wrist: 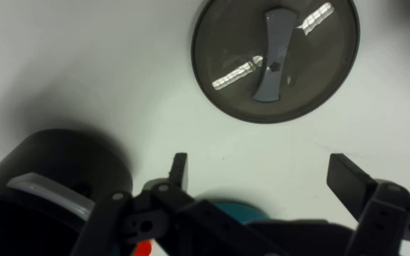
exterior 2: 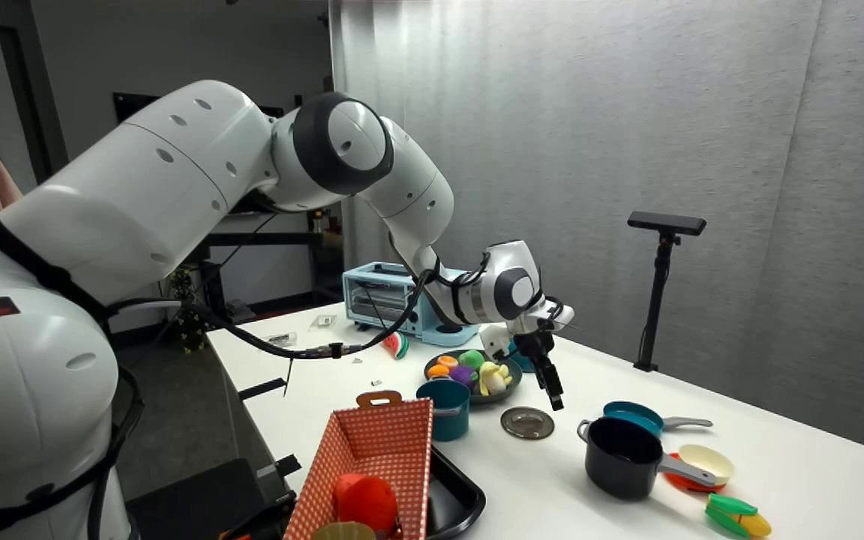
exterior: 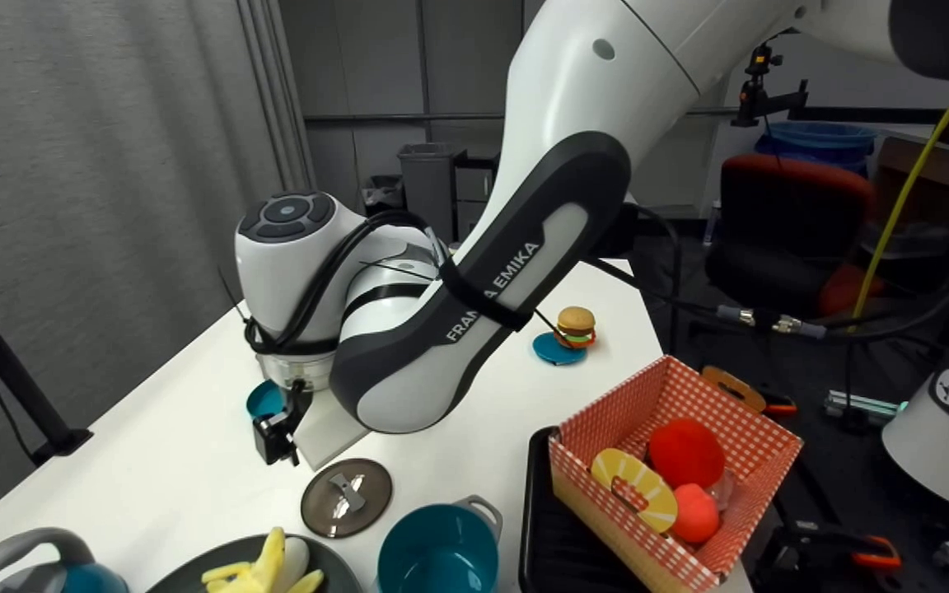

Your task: Pick up the lid from the table and put it on the black pot

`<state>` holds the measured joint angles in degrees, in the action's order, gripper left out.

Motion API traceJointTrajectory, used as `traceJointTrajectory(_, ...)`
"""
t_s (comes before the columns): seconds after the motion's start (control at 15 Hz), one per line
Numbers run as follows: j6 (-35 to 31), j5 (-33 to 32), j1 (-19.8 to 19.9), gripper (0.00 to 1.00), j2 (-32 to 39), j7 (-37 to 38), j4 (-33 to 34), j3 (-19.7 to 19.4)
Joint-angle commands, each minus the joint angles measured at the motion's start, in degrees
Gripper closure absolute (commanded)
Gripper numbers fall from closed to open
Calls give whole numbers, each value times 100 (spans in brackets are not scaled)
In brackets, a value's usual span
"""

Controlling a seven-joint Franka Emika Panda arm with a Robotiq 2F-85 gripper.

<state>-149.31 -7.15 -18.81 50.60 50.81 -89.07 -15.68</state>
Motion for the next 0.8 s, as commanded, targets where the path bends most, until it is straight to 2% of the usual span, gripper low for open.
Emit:
traceJointTrajectory(0.0,257,186,333,0,6,-295,108,424)
traceJointTrajectory(0.73,735,514,794,0,216,-780,314,902)
